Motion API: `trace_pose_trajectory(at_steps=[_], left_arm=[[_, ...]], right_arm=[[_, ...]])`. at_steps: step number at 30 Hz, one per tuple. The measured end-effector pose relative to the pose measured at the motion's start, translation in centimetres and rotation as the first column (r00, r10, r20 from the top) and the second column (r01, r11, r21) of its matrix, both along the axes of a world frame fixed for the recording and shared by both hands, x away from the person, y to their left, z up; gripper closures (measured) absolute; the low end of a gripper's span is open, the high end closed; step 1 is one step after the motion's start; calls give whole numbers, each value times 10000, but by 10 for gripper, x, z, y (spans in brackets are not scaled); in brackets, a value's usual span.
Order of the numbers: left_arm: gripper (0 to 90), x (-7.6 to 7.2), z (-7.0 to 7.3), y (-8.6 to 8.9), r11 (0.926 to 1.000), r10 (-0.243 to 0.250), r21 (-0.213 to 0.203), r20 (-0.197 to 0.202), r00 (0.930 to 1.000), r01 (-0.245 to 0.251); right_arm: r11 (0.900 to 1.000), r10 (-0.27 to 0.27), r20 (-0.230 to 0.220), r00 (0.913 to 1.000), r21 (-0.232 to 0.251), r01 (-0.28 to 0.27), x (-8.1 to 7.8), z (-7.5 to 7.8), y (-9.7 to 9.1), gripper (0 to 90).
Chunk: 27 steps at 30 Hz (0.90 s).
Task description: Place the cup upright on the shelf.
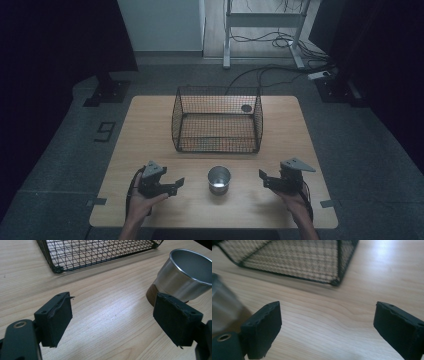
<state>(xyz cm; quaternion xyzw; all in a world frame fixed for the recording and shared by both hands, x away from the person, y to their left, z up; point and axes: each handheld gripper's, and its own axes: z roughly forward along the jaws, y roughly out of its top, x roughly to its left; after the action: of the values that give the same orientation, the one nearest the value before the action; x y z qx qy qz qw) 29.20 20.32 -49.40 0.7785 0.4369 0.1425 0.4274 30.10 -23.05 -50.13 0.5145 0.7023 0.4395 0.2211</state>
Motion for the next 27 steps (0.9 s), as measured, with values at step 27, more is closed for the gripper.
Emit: trace_pose_trajectory(at_steps=[27], left_arm=[[164,1,0,2,9998,139,-175,52,9999,-138]], right_arm=[[9744,2213,713,9726,239,-2235,-24,32,65,115]])
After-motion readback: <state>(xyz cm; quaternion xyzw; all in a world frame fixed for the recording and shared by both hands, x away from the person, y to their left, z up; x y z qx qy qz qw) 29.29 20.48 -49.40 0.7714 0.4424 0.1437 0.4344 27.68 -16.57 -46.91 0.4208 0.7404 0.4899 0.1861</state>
